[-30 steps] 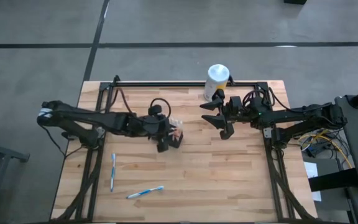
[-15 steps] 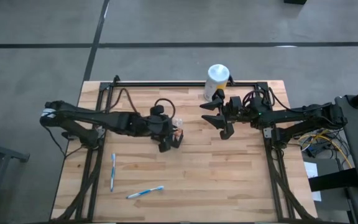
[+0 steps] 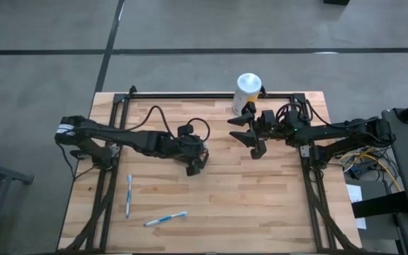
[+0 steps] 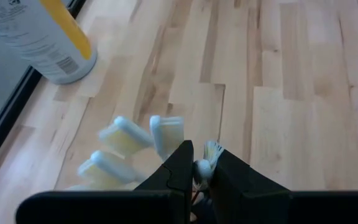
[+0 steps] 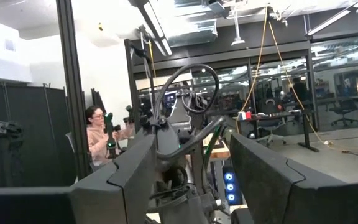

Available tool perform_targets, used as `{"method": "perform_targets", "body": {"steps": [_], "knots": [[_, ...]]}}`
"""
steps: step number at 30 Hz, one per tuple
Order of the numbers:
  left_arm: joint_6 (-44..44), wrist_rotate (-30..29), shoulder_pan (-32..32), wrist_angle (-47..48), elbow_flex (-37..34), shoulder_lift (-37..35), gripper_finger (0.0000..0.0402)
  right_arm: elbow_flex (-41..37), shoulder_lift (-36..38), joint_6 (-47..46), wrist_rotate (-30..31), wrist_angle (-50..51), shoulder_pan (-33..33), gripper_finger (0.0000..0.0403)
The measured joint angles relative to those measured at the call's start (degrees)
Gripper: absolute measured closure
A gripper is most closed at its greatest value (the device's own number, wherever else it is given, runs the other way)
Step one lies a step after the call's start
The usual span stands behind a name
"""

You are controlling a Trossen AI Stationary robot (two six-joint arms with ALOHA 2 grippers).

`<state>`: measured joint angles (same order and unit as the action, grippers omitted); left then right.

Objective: Pick & Place toothbrushing station
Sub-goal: Put the orange toothbrush into the right section of the wire organizer

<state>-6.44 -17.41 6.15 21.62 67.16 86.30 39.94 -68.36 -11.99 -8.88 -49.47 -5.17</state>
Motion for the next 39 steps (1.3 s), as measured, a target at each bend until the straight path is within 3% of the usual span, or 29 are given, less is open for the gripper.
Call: {"method": "perform_targets", "body": {"steps": [15, 29, 36, 39], "knots": [[0.4, -0.5, 0.0, -0.6, -0.1, -0.6, 0.0361, -0.2, 0.0, 0.2, 0.0, 0.0, -0.1, 0.0199], [0.4, -0.6, 0.0, -1.1, -0.1, -0.7, 0.0302, -0.8, 0.0, 0.2, 0.0, 0.0, -0.1, 0.0199], [2.2, -0.8, 0.0, -2.2, -0.1, -2.0, 0.0296, -0.9, 0.0, 0.2, 0.0, 0.0, -0.1, 0.0199], [3.8, -3.9, 0.1, -3.4, -0.1, -3.1, 0.0296, -0.9, 0.0, 0.2, 0.0, 0.0, -0.1, 0.0199]]}}
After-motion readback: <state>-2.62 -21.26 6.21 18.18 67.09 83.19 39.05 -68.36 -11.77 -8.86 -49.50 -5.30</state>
